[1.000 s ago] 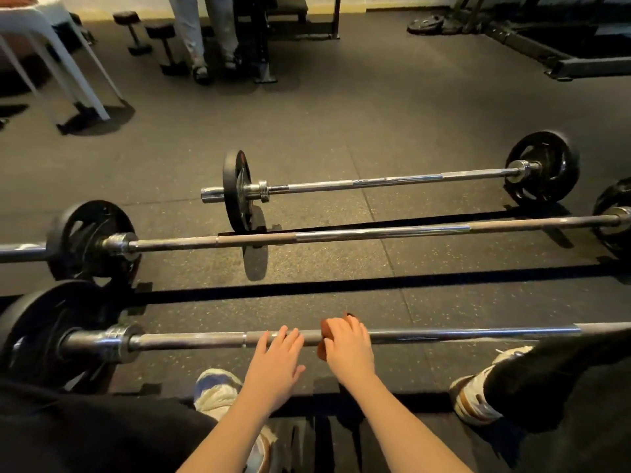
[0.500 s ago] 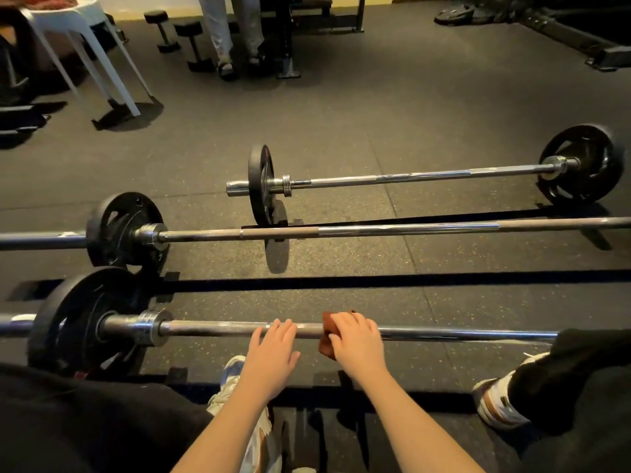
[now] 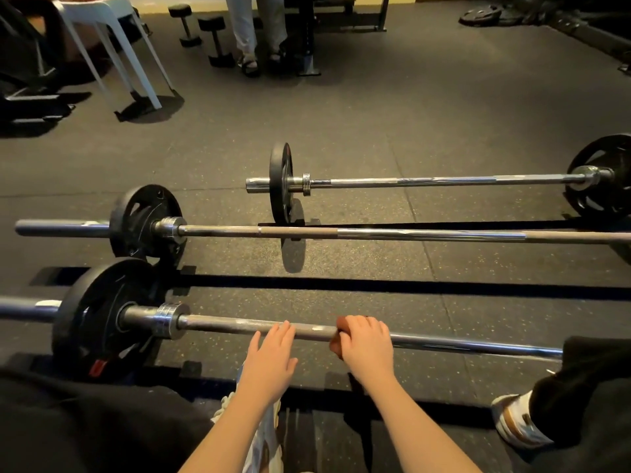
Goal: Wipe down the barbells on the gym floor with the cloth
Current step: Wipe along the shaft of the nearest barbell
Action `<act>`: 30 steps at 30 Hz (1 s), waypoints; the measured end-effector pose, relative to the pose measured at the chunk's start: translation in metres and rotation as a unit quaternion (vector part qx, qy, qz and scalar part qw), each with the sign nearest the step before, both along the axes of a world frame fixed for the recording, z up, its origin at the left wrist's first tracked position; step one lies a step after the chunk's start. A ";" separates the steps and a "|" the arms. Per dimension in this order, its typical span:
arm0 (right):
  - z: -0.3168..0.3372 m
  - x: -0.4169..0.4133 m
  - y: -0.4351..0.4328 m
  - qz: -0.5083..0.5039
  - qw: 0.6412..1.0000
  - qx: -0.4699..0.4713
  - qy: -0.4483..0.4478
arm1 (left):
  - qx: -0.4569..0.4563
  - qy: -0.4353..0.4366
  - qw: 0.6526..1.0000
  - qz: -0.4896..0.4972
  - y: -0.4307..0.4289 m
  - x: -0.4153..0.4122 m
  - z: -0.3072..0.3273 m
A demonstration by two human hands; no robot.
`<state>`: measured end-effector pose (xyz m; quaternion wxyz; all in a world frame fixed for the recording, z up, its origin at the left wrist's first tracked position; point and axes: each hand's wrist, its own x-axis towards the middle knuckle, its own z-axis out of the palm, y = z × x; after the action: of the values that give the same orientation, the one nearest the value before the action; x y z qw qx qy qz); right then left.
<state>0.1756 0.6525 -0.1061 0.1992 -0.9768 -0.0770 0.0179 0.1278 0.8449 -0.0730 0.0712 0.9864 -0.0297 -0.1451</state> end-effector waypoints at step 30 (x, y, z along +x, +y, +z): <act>-0.001 -0.009 0.059 0.062 0.997 -0.048 0.013 | -0.006 -0.034 0.999 -0.030 0.019 -0.008 -0.011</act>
<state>0.1669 0.7117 -0.1068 0.1511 -0.9783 -0.1339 0.0466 0.1193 0.8635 -0.0836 0.0718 0.9890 -0.0628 -0.1131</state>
